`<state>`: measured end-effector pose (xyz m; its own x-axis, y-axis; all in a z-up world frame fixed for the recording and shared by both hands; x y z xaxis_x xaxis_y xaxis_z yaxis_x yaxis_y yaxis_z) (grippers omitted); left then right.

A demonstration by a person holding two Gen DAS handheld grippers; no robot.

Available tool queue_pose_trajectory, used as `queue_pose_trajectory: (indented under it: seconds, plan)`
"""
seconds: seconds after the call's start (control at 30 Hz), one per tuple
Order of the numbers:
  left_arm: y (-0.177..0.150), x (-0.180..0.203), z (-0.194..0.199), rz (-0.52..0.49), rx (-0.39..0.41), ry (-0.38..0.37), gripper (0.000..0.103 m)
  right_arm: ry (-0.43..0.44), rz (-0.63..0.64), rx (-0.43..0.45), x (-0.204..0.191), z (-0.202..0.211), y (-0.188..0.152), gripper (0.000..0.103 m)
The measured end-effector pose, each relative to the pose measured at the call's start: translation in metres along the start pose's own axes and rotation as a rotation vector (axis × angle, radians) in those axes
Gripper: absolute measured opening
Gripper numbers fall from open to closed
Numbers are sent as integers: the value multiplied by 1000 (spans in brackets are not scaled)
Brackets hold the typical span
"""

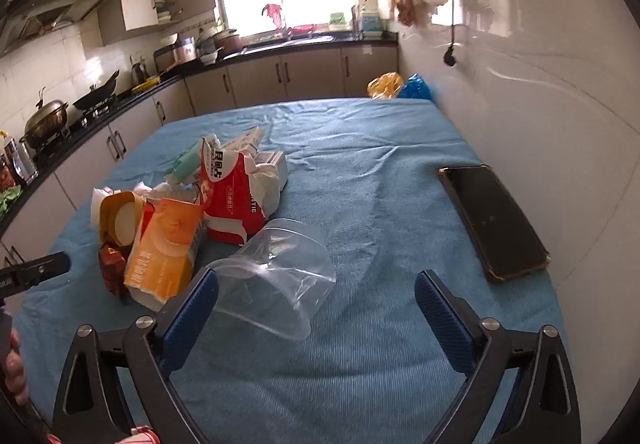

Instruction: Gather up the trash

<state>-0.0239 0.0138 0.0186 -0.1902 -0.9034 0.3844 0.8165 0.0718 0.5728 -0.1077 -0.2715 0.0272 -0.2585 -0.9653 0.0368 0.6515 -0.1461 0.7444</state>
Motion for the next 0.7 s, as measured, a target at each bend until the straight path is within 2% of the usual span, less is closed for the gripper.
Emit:
queue_pose_trajectory:
  seconds: [0.23,0.3,0.33,0.4,0.47,0.5,0.53,0.6,0.63,0.67,0.7]
  plan:
    - [4,5,-38,67,-50,-42,103,34,69,-47,-3,-24,-3,80]
    - [6,8,-46,80,-58,-49,103,48,82,-59,-4,-30,-4,67]
    - [5,8,-47,84,-59,-50,99,54,86,-66,-4,-33,-5,63]
    - [4,12,-50,86,-60,-54,89,75,88,-82,-4,-38,-6,49]
    - [2,15,-48,76,-51,-55,68,100,83,-95,-4,-42,-7,36]
    - [1,18,-45,67,-45,-51,62,116,80,-104,-4,-44,-7,31]
    - [-1,20,-43,59,-44,-50,60,128,77,-113,-5,-45,-8,31]
    - [-5,24,-36,43,-32,-45,46,145,72,-123,-7,-45,-9,31]
    - [-8,26,-31,25,-26,-43,46,152,71,-125,-8,-44,-9,30]
    - [-9,26,-28,19,-24,-48,33,161,70,-126,-9,-43,-9,30]
    - [-10,26,-23,10,-16,-50,30,167,70,-123,-10,-40,-8,30]
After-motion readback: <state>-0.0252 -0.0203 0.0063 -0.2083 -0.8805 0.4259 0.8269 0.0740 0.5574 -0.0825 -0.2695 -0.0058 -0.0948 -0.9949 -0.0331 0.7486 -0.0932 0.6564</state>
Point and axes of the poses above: each gripper's, at about its wrist camera, not at the fingertips, and z roughly against the way its jaws point, x to its right, y to its top, the point moved 3 cm from there along -z, roughly the way its jaws point, and after that the axes turned 14 degrees about -y, right-handed, at the moved point
